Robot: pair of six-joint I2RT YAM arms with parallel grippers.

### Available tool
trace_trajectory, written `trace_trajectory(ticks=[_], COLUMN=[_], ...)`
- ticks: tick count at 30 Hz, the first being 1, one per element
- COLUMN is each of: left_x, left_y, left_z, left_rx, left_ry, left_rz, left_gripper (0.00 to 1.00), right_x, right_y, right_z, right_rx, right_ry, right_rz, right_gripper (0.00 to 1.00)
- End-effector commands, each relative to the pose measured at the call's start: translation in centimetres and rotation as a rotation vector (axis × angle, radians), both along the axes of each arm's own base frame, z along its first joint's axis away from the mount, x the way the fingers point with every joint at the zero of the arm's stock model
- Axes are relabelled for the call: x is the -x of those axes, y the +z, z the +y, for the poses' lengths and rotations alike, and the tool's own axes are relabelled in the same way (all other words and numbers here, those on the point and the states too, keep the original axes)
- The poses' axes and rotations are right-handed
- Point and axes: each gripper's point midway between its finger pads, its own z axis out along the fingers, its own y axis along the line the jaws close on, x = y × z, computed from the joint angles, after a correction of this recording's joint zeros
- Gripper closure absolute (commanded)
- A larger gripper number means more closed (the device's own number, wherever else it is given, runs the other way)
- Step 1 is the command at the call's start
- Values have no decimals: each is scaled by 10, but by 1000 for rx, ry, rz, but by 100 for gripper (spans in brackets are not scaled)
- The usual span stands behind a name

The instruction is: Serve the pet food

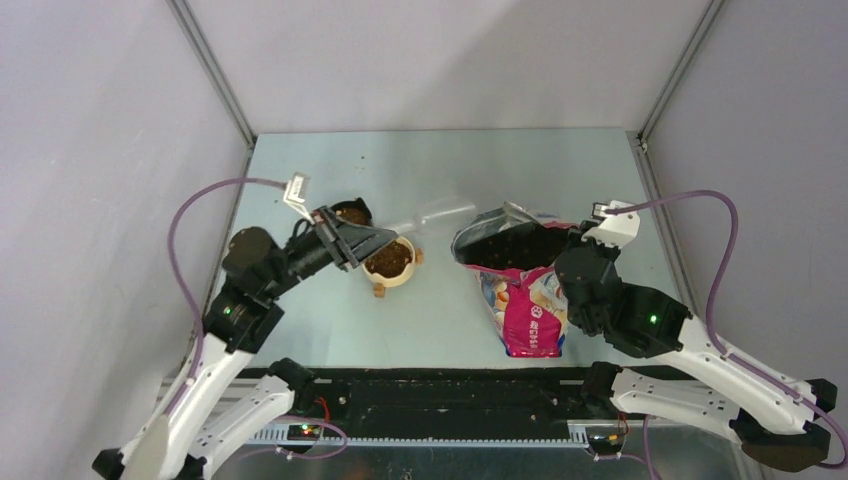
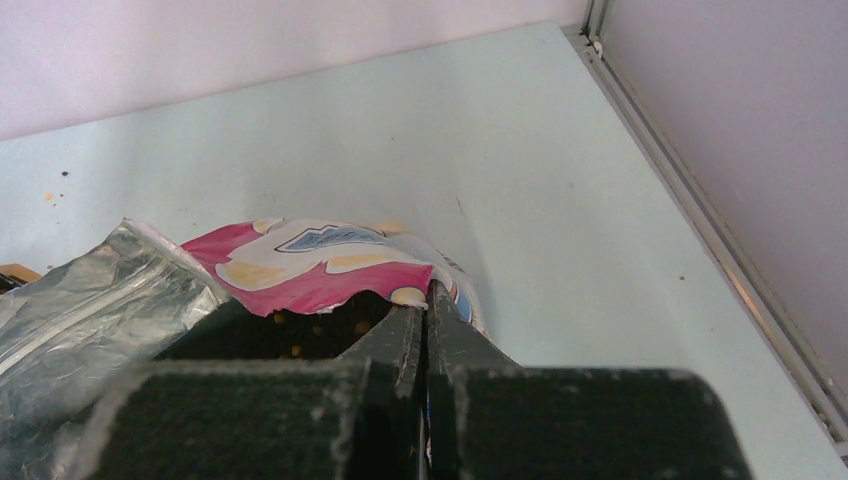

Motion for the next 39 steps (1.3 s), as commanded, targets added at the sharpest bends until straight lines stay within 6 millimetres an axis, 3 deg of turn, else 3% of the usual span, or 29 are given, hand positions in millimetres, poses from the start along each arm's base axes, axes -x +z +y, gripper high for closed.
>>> trace_trajectory(ticks=[1, 6, 9, 10, 13, 14, 15, 16, 17, 19, 24, 28, 31, 32, 33, 34, 35, 36, 39], left_x=[15, 0, -5, -12, -22, -29, -29, -39, -42, -39, -42, -44, -49, -52, -52, -58, -58, -59, -68], left_y=[19, -6, -5, -13, -12, -22, -15, -35, -24, -39, -45, -50, -60, -54, -68, -59, -72, -66, -73], left_z=[-32, -49, -59, -58, -60, -60, -61, -58, -57, -57, -83, -92, -95, -95, -93, -90, -86, -80, -89], left_rx=[58, -40, -106, -138, -167, -197, -205, -275, -298, -417, -528, -622, -693, -704, -766, -780, -853, -882, -962], left_ry=[-251, -254, -229, -184, -128, -95, -82, -25, 12, 19, -25, -13, 14, 42, 55, 109, 128, 168, 203], left_rz=[27, 139, 135, 166, 185, 223, 220, 287, 269, 343, 393, 403, 414, 394, 425, 404, 437, 428, 436], left_gripper=[100, 100, 100, 100, 100, 100, 100, 100, 100, 100, 100, 100, 100, 100, 100, 100, 100, 100, 100], right_x=[-5, -7, -7, -7, -8, -8, -8, -9, -9, -10, -12, -14, -14, -14, -15, -14, -15, -15, -15], right_y=[30, 29, 28, 27, 27, 27, 26, 26, 26, 25, 24, 23, 23, 23, 23, 23, 23, 23, 23], right_z=[0, 4, 4, 4, 5, 6, 8, 8, 10, 14, 18, 19, 20, 20, 20, 19, 19, 19, 21], right_rx=[-140, -139, -132, -131, -141, -142, -143, -143, -140, -134, -121, -105, -102, -96, -90, -86, -82, -80, -74], right_ry=[-37, -29, -28, -28, -16, -12, -5, -3, 5, 19, 21, 15, 14, 11, 8, 3, 0, -4, -4], right_rz=[-85, -78, -74, -73, -70, -69, -66, -66, -63, -57, -52, -51, -53, -53, -52, -54, -54, -56, -55], right_gripper=[100, 100, 100, 100, 100, 100, 100, 100, 100, 100, 100, 100, 100, 100, 100, 100, 100, 100, 100])
